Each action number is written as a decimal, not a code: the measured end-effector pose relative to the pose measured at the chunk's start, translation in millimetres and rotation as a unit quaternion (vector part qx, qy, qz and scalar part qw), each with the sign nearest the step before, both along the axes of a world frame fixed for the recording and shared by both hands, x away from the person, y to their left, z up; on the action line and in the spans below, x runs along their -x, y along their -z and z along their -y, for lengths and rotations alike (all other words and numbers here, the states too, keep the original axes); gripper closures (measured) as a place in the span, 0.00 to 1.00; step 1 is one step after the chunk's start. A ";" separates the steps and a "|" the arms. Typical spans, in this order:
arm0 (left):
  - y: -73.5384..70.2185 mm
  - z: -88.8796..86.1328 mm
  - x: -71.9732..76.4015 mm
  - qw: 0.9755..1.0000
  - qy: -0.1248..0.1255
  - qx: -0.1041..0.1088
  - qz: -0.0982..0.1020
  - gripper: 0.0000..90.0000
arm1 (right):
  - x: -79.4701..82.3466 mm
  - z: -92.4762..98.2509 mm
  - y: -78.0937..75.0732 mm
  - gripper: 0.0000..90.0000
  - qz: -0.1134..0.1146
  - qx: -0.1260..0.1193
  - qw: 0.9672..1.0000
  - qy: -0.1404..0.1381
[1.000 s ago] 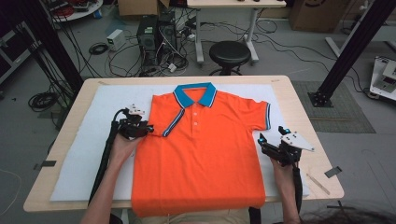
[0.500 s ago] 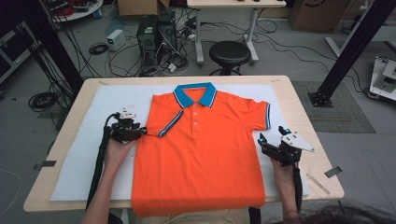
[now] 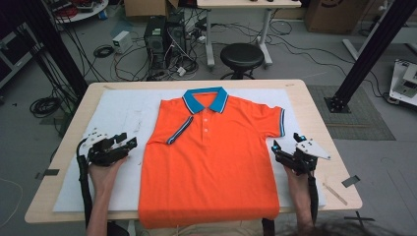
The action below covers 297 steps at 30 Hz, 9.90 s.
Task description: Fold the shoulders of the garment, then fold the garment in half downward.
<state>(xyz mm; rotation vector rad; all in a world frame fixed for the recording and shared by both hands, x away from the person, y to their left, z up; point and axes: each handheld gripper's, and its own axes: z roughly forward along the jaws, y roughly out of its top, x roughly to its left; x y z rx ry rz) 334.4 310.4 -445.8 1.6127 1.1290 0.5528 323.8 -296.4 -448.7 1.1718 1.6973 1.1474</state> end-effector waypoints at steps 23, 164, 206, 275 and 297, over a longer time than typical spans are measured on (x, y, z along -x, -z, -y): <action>4.0 -7.5 13.8 0.999 -0.021 0.012 0.044 0.45 | -87.8 12.0 -7.2 0.56 -0.241 -0.008 0.970 0.038; 3.5 -0.2 11.7 0.999 -0.027 -0.023 0.033 0.44 | -95.7 -55.7 -8.5 0.64 -0.254 0.065 0.965 -0.022; 2.8 0.2 10.4 1.000 -0.010 -0.008 0.029 0.37 | -9.9 -21.4 -4.1 0.28 -0.063 -0.045 0.995 -0.056; 5.7 47.9 77.1 0.976 0.154 -0.107 -0.110 0.93 | 59.2 -26.7 4.2 0.96 -0.230 0.005 0.965 -0.129; -4.9 48.3 90.9 0.973 0.168 -0.120 -0.098 0.65 | 93.4 -1.8 -5.2 0.65 -0.209 0.012 0.972 -0.102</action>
